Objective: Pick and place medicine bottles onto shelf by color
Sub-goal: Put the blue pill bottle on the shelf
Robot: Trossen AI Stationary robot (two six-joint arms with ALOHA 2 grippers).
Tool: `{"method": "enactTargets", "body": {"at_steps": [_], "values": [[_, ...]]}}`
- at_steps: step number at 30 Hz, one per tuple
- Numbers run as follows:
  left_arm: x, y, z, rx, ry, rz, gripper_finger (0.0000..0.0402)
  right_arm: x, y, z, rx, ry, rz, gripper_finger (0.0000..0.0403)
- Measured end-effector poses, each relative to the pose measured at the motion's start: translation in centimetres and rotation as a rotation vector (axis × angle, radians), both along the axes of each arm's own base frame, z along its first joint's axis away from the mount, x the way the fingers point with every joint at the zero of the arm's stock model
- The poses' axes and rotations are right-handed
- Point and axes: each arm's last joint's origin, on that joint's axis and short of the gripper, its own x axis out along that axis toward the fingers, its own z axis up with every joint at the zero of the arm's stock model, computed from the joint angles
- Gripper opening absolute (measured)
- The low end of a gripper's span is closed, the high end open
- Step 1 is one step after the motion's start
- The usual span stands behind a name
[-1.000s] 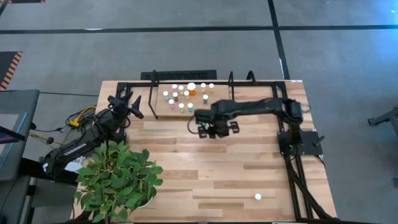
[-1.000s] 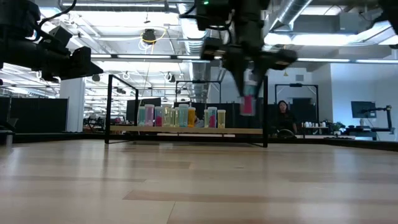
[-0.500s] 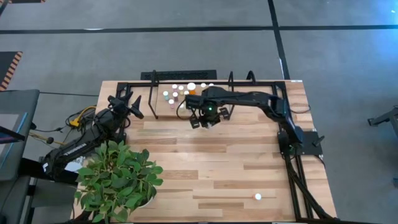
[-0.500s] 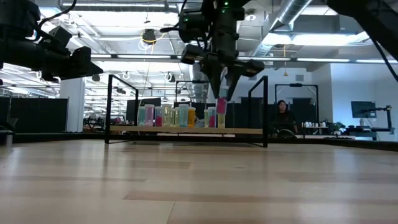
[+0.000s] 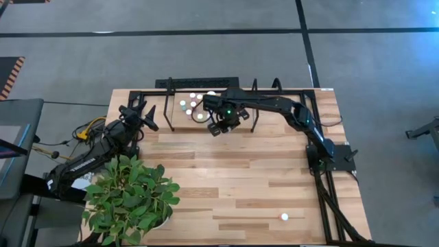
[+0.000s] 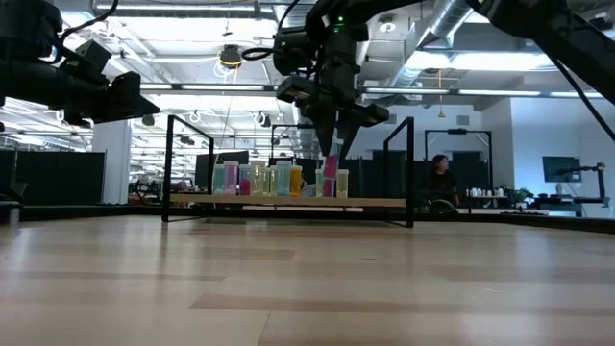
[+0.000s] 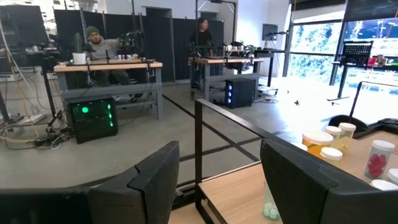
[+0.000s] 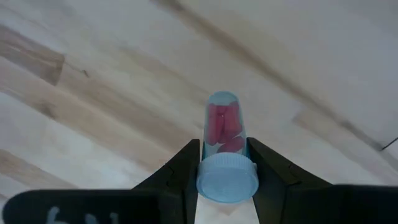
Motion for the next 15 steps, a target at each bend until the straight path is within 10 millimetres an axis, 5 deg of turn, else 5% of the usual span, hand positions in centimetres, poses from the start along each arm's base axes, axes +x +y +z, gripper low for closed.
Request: {"method": "enactTargets", "body": {"at_steps": [15], "values": [[0.0, 0.0, 0.0, 0.0, 0.0, 0.0, 0.0214, -1.0, -3.4, 0.3, -0.148, 0.015, 0.217, 0.0133]]}}
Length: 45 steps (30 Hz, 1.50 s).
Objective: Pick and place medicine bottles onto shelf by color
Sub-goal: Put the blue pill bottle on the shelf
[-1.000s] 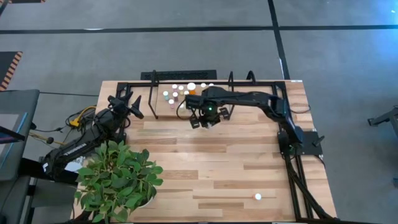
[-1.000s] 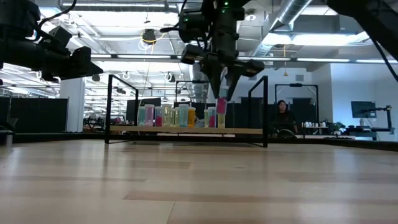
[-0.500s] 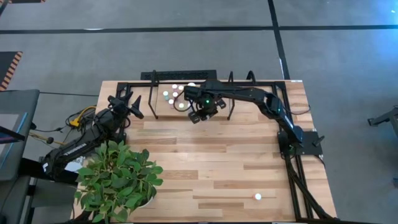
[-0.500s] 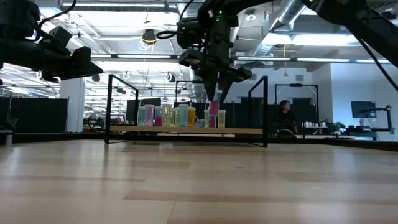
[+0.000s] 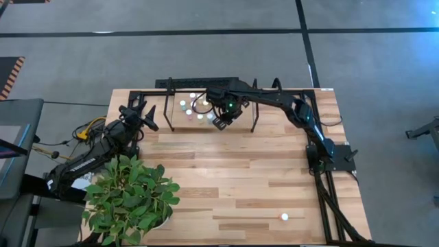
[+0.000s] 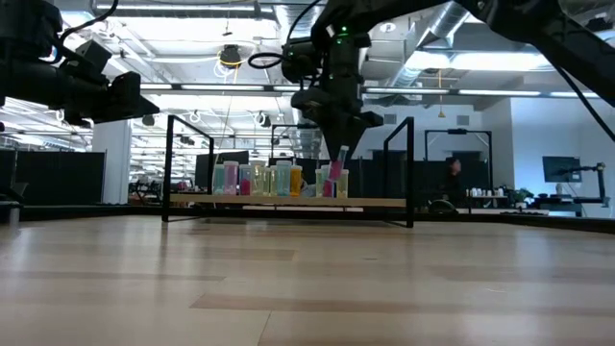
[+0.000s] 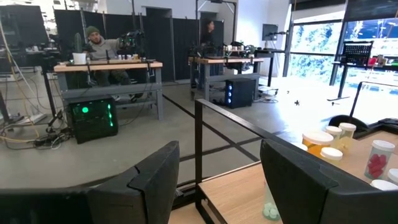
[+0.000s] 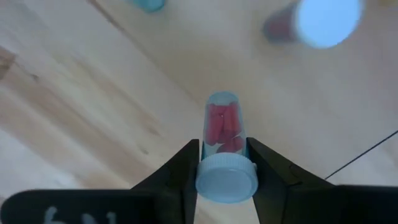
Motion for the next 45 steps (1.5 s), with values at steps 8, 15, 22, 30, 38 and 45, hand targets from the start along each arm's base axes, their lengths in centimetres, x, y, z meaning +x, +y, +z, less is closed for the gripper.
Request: {"method": "enactTargets", "body": {"at_steps": [8, 15, 22, 30, 38, 45], "values": [[0.0, 0.0, 0.0, 0.0, 0.0, 0.0, 0.0214, -1.1, -2.3, 0.0, -0.013, 0.029, 0.091, 0.0143], [0.0, 0.0, 0.0, 0.0, 0.0, 0.0, 0.0214, -2.0, -3.9, 0.0, -0.015, 0.047, 0.232, 0.0142], [0.0, 0.0, 0.0, 0.0, 0.0, 0.0, 0.0214, -2.6, -5.3, 0.0, -0.026, 0.047, 0.313, 0.015], [0.0, 0.0, 0.0, 0.0, 0.0, 0.0, 0.0214, -4.0, -7.6, -0.8, -0.011, 0.064, 0.256, 0.0151], [0.0, 0.0, 0.0, 0.0, 0.0, 0.0, 0.0214, -4.4, -8.5, -1.2, -0.013, 0.053, 0.231, 0.015], [0.0, 0.0, 0.0, 0.0, 0.0, 0.0, 0.0214, -4.3, -8.8, -1.2, -0.029, 0.035, 0.247, 0.0151]]}}
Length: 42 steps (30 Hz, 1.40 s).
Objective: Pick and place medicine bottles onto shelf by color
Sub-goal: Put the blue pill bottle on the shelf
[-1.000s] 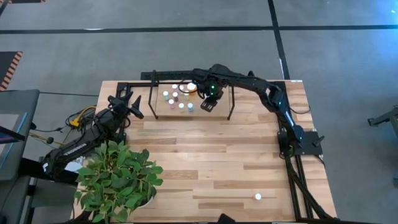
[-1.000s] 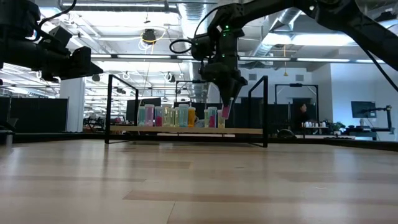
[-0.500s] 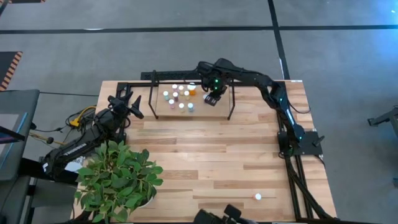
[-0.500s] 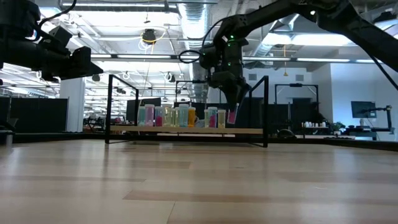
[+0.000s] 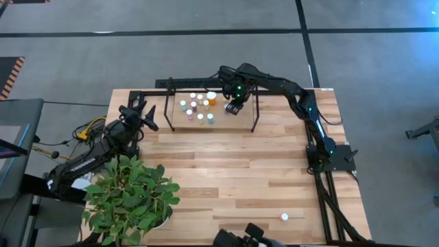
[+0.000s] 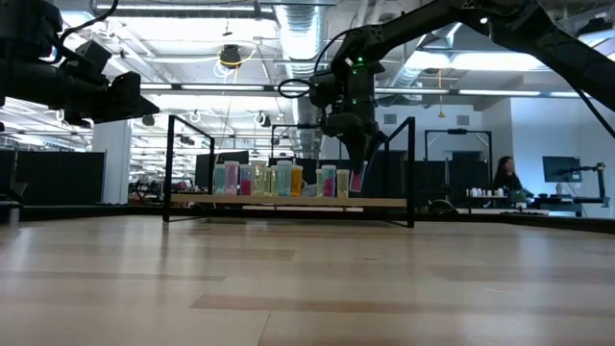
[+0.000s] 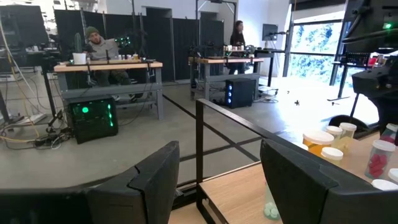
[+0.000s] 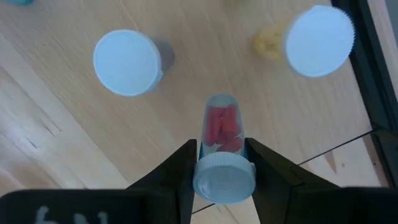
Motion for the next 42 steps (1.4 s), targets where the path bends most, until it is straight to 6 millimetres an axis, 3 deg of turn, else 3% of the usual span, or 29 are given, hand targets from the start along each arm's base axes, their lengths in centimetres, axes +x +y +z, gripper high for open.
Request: {"method": "enactTargets", "body": {"at_steps": [16, 42], "values": [[0.0, 0.0, 0.0, 0.0, 0.001, 0.0, 0.0214, 1.7, 2.2, 0.0, -0.013, -0.035, 0.064, 0.0155], [0.0, 0.0, 0.0, 0.0, 0.0, 0.0, 0.0214, 1.2, 1.4, 0.0, -0.014, -0.027, 0.009, 0.0155]]}}
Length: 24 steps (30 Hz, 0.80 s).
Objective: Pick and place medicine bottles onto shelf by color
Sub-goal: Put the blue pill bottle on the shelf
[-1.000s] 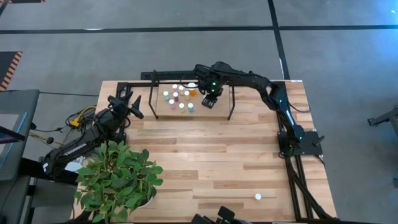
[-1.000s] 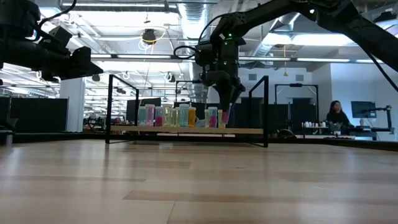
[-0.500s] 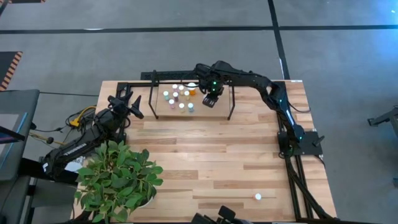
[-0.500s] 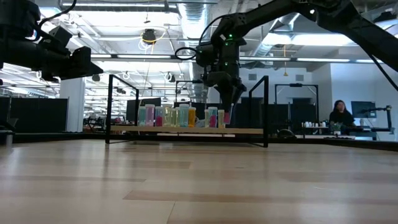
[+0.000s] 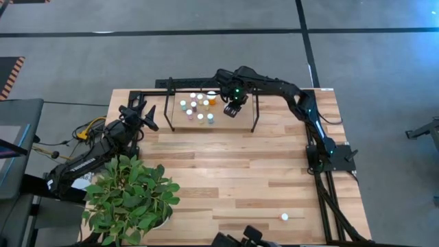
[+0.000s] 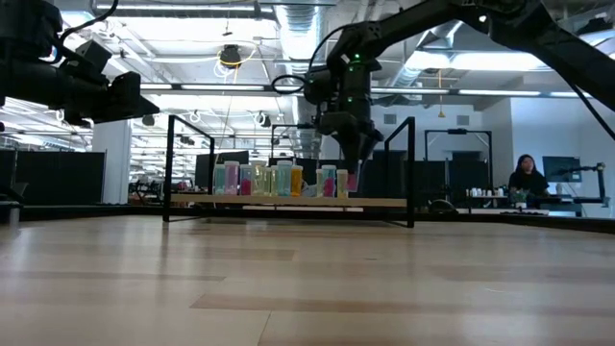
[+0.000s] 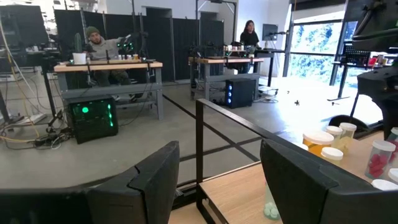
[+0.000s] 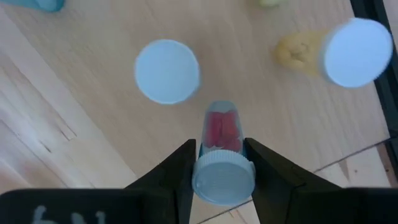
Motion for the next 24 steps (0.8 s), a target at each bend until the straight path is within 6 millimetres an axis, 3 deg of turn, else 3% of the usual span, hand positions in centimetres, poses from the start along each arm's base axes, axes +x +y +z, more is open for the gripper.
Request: {"method": "enactTargets", "body": {"at_steps": [24], "values": [[0.0, 0.0, 0.0, 0.0, 0.0, 0.0, 0.0214, -0.16, -0.7, 0.01, -0.024, -0.014, -0.112, 0.0155]]}}
